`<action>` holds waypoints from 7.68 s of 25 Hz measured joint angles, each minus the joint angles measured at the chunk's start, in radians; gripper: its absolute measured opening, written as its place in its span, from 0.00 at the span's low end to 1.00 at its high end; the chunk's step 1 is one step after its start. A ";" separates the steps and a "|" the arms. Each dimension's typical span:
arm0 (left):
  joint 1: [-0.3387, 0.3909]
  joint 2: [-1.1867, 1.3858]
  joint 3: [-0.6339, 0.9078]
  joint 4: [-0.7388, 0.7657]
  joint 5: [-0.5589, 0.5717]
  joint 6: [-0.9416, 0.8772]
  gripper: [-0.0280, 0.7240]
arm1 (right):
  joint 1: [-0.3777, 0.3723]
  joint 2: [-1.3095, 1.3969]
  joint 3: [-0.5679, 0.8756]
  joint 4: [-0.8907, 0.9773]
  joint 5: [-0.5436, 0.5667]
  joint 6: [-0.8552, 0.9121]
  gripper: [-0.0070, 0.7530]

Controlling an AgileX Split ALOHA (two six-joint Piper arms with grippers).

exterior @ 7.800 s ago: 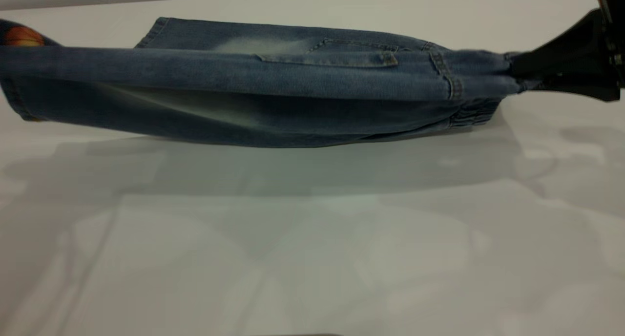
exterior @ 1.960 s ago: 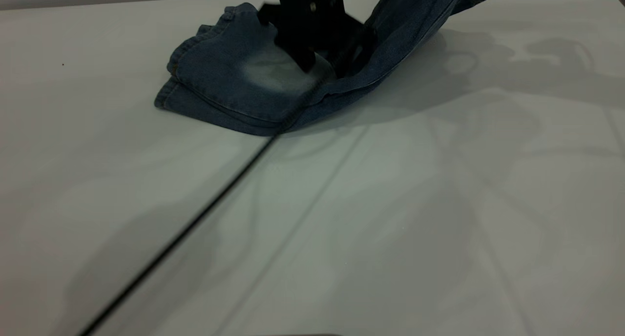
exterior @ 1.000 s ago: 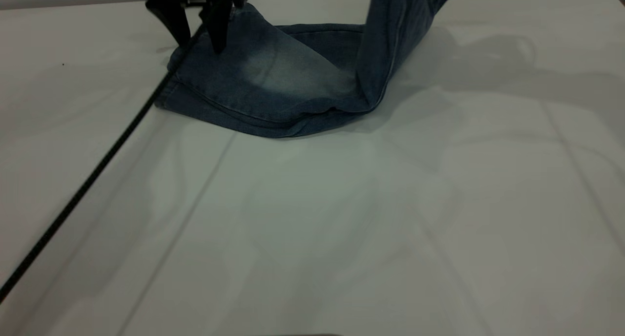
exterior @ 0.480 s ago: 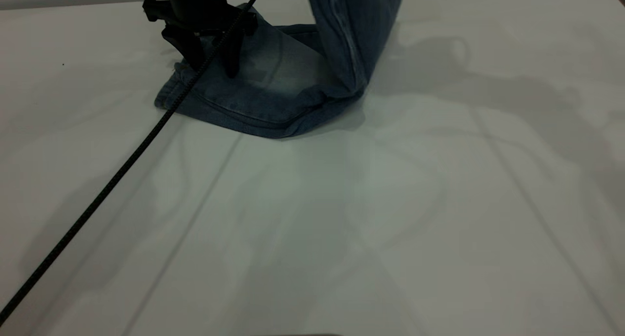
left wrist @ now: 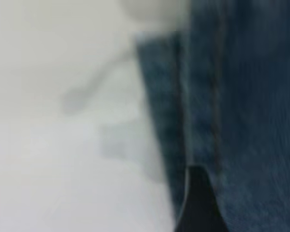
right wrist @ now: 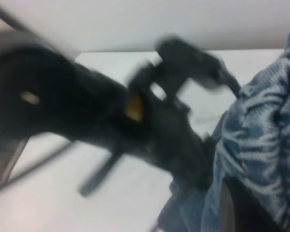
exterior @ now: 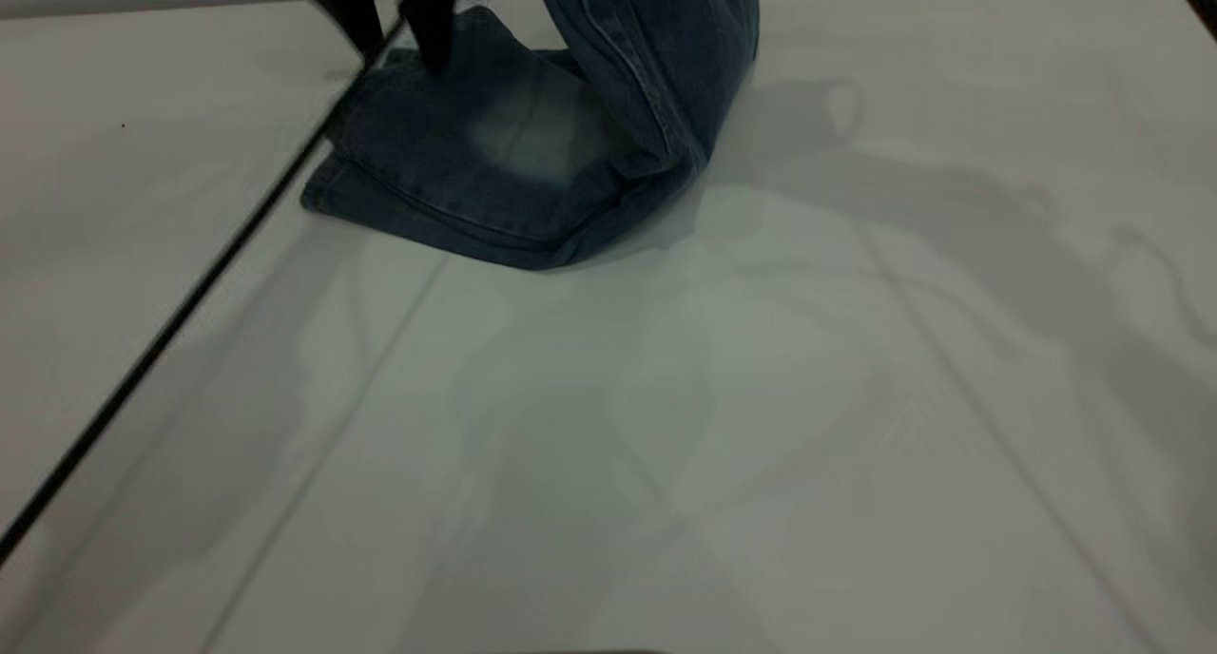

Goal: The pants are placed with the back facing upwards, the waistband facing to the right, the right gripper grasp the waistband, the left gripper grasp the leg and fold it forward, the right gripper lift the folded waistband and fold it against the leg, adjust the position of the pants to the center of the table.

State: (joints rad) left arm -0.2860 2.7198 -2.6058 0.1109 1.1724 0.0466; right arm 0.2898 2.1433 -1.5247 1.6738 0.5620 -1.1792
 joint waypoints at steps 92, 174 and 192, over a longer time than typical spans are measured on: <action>-0.211 0.090 0.055 -0.207 0.000 -0.002 0.64 | -0.262 0.308 -0.535 -1.274 0.542 1.004 0.79; -0.223 -2.301 1.881 -0.021 0.000 -0.059 0.64 | -0.273 -1.977 0.884 -1.463 0.708 1.111 0.78; -0.223 -2.366 2.082 -0.025 -0.006 -0.059 0.64 | -0.273 -2.086 1.050 -1.536 0.579 1.075 0.78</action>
State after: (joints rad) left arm -0.5091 0.3536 -0.5237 0.0855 1.1663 -0.0126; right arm 0.0171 0.0572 -0.4748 0.1373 1.1410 -0.1042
